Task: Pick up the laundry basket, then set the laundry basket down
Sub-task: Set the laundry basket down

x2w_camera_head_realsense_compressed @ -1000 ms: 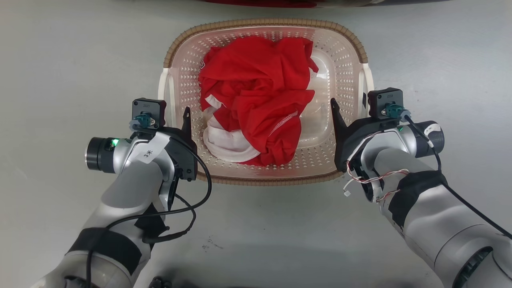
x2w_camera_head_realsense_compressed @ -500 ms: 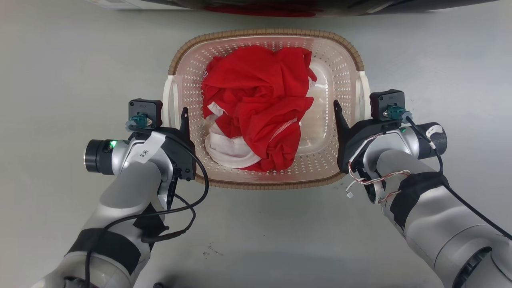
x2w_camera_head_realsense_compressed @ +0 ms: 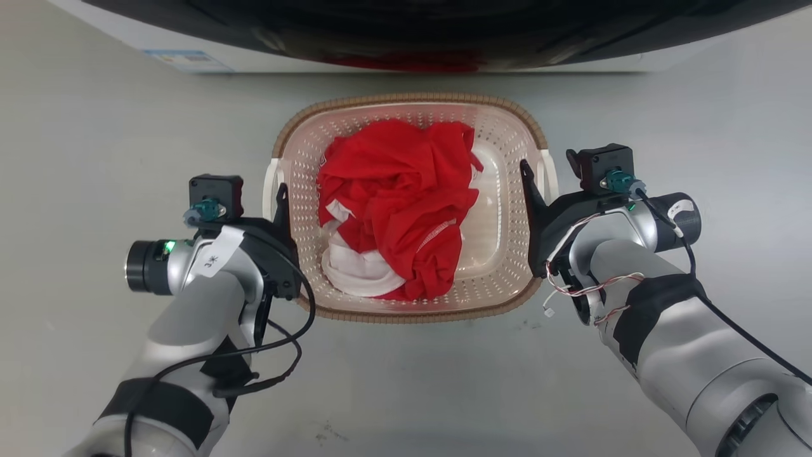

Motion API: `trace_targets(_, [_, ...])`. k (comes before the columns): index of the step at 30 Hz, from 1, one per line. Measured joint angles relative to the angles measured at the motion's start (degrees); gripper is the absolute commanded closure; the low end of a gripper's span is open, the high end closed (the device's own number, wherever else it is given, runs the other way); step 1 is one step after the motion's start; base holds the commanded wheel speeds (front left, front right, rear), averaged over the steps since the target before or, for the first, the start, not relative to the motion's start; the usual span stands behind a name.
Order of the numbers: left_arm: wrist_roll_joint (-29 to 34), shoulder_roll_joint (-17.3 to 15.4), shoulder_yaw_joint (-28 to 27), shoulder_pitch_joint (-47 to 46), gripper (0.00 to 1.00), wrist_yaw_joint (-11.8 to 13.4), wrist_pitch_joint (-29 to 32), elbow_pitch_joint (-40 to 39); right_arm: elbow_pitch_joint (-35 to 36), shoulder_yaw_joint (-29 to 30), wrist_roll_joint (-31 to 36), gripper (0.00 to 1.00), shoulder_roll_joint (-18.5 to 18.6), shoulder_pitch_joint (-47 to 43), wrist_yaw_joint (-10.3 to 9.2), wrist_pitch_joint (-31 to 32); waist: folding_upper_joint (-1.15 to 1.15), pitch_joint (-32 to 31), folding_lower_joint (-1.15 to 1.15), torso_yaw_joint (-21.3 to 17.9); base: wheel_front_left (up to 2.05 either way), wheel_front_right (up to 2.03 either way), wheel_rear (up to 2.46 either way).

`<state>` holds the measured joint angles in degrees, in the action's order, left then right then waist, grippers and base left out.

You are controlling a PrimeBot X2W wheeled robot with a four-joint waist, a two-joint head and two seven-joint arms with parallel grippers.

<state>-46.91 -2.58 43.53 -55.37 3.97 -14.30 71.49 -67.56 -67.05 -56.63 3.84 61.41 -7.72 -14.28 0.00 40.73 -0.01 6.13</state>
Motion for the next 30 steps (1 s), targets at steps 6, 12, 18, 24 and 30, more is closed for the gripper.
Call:
trace_targets(6, [-0.19, -1.56, -1.66, 2.64, 0.00, 0.05, -0.01, -2.47, 2.52, 2.33, -0.25, 0.00, -0.11, -1.43, 0.16, -0.01, 0.00, -4.15, 0.00, -0.68, 0.00, 0.00, 0.00])
trace_targets(12, [0.71, -3.15, -2.80, 6.22, 0.00, 0.59, -0.01, -6.56, 4.77, 5.49, -0.23, 0.00, -0.13, -3.64, 0.18, -0.01, 0.00, -8.86, 0.00, -1.43, 0.00, 0.00, 0.00])
trace_targets(18, [2.66, -3.64, -3.96, 10.56, 0.00, 1.10, -0.01, -11.55, 8.13, 9.37, 0.21, 0.00, 0.81, -7.97, 0.18, -0.01, 0.00, -13.85, 0.00, -2.07, 0.00, 0.00, 0.00])
trace_targets(24, [5.69, -4.43, -4.67, 15.86, 0.00, 1.66, -0.01, -16.81, 11.90, 12.68, 2.63, 0.00, 2.21, -13.32, 0.16, -0.01, -0.01, -18.92, 0.00, -2.42, 0.00, 0.00, 0.00])
trace_targets(30, [8.21, -6.12, -6.91, 22.50, 0.00, 2.55, -0.01, -21.85, 16.73, 15.61, 5.49, 0.00, 3.56, -19.19, 0.16, -0.01, -0.01, -24.05, 0.00, -2.61, 0.00, 0.00, 0.00])
